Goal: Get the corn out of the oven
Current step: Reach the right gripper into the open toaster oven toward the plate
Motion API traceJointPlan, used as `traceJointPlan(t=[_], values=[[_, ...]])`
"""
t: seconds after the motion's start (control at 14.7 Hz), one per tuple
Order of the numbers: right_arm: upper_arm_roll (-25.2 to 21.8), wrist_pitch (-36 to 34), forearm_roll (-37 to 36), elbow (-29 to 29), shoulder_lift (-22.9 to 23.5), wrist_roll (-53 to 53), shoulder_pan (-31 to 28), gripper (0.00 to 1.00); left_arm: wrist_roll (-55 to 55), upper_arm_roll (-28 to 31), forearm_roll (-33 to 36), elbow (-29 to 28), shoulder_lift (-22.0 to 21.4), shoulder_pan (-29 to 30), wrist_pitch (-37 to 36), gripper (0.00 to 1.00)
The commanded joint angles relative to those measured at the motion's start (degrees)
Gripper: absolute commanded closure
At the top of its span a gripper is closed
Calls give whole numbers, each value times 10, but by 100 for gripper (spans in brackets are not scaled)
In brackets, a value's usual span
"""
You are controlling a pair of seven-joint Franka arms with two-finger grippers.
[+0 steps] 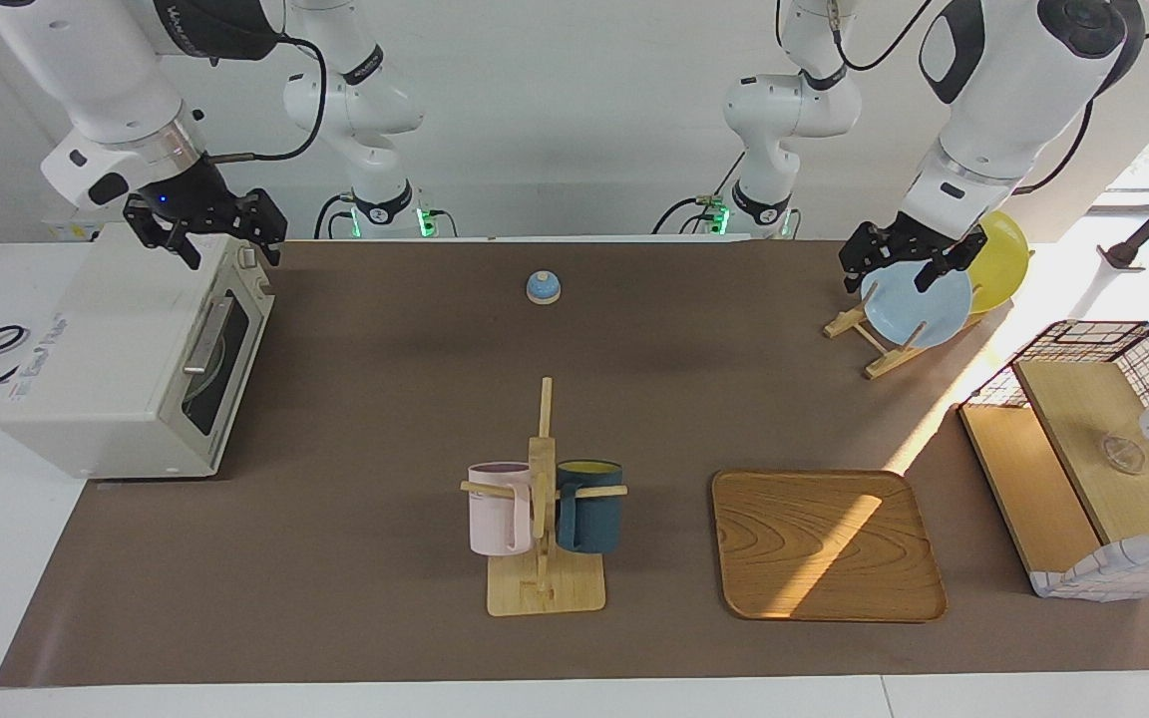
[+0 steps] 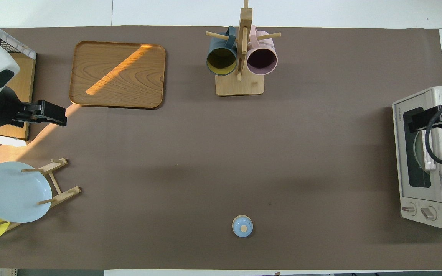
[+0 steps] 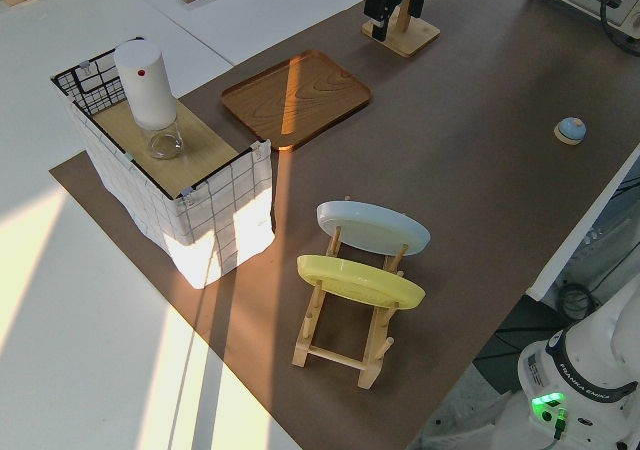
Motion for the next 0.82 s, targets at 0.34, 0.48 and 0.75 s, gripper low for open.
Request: traceJointPlan(t=[0.34,0.48,0.75], values=[[3,-5,1,11,6,2,-4,0,8,-3,-6,-8,-9,6,7,0],[3,-6,1,11,6,3,-3,0,8,-3,-6,-8,-9,6,6,0],[3,5,1,5,5,15,-3,0,8,-3,-6,-8,-9,6,7,0]])
